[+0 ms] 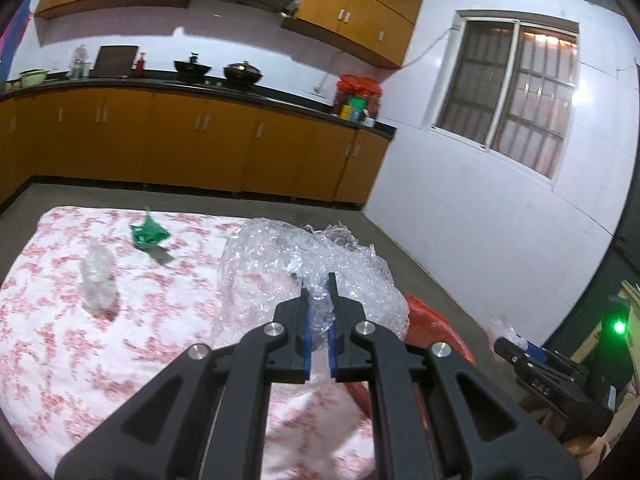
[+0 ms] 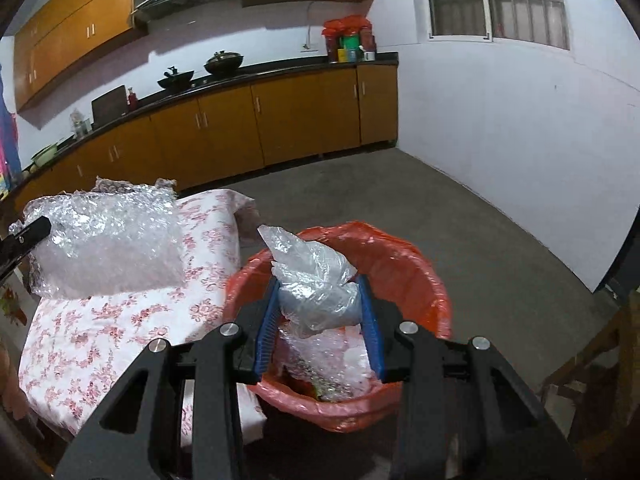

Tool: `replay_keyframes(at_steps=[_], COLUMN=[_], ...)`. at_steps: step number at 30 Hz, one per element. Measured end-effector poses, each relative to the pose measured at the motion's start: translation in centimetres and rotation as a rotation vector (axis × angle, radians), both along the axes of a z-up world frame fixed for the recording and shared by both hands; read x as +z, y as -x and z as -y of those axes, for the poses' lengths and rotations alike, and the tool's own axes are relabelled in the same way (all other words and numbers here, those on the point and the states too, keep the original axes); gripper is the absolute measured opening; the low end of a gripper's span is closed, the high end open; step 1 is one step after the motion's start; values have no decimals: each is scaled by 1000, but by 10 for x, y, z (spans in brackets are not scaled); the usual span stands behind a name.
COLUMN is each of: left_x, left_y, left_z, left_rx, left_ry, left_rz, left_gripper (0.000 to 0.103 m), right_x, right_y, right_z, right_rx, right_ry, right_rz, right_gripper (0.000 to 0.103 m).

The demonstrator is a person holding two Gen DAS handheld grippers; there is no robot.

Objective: Collect trash
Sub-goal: 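Carry the clear bag and bubble wrap over the basket and lower them in, then open both tools over the basket and move them back to the table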

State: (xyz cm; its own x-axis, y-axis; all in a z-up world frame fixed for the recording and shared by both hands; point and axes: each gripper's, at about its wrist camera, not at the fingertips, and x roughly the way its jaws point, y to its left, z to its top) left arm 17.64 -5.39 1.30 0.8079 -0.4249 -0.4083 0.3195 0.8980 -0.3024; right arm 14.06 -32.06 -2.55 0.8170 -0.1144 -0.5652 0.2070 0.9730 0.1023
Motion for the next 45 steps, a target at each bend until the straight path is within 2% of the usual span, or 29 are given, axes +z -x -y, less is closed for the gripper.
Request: replay_keyframes(at_steps=[9,23,41,44,45], left_x=[-6,-35,-64,-71,-72], left_y=[2,-41,-73,-76,-77], left_z=[38,96,131,132,131], left_rx=[-94,-170,-242,-249,-250], left_ry=[-4,-21,-55,-55,-55], left_rz=[7,-43,-97,-121,-128], left_gripper=[7,7,8,13,20], right_x=[12,-9,-18,-21,-21], right_y=[11,-17,-32,-32,-33], right_z=[8,35,53,52,55], right_rx=[-37,-59,-66,-58,-60], right_ry=[31,-13,-36,-51,-58], right_rz=[24,19,28,31,31], right_gripper=[39,39,39,49,55])
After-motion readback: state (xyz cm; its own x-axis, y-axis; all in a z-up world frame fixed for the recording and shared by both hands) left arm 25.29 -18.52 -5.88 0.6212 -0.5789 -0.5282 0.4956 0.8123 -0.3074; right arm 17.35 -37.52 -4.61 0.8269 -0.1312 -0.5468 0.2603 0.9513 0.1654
